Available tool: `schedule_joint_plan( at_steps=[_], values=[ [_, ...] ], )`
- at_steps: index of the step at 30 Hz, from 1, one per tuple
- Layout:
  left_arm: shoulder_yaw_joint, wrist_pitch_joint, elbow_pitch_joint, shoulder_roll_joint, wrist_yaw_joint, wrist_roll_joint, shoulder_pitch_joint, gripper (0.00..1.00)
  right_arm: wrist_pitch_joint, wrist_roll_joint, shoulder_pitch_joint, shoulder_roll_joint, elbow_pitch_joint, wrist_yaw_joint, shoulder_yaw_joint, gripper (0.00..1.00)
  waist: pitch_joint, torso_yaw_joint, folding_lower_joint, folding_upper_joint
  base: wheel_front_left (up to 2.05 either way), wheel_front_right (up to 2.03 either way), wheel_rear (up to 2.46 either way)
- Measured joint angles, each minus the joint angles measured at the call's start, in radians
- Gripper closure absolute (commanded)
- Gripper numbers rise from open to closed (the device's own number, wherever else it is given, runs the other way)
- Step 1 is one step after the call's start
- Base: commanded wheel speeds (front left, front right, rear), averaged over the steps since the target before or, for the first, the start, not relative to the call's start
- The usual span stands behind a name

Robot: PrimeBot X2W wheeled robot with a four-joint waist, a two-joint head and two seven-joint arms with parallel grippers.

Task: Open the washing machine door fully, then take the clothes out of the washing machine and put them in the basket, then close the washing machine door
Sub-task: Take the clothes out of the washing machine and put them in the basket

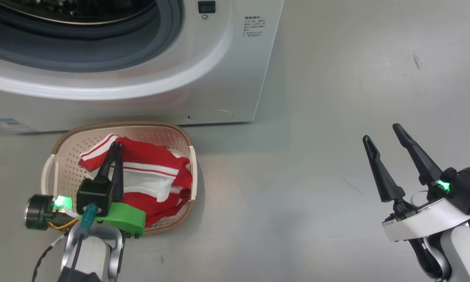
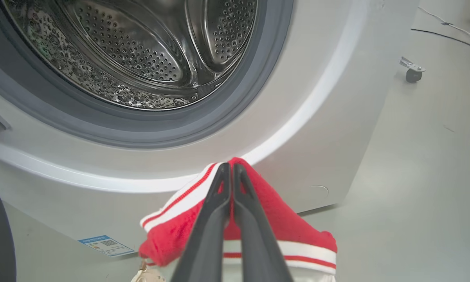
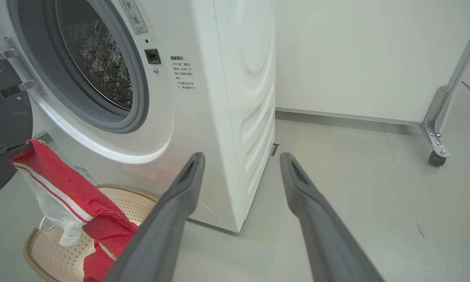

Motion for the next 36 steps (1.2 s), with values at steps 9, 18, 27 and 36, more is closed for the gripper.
schedule_joint_plan(
  at_steps=[9,18,27,36],
  values=[
    [0.032,0.029,0.107,-0.001,0.007,0.0,-0.082,1.0,0.0,0.014,-0.034,-0.03,-0.015,0.0,0.003,0.0,0.084,-0.022,0.0,0.0,0.0,0.0,0.0],
    [0.084,0.044,0.238,-0.004,0.014,-0.017,-0.169,1.0,0.0,0.031,-0.061,-0.059,-0.028,0.0,-0.023,0.0,0.175,-0.056,0.0,0.0,0.0,0.0,0.0],
    [0.15,0.051,0.365,-0.009,0.016,-0.067,-0.232,1.0,0.0,0.04,-0.104,-0.082,-0.046,0.0,-0.047,0.0,0.26,-0.077,0.0,0.0,0.0,0.0,0.0],
    [0.22,0.049,0.511,-0.015,0.018,-0.122,-0.286,1.0,0.0,0.041,-0.112,-0.095,-0.047,0.0,-0.059,0.0,0.333,-0.093,0.0,0.0,0.0,0.0,0.0]
  ],
)
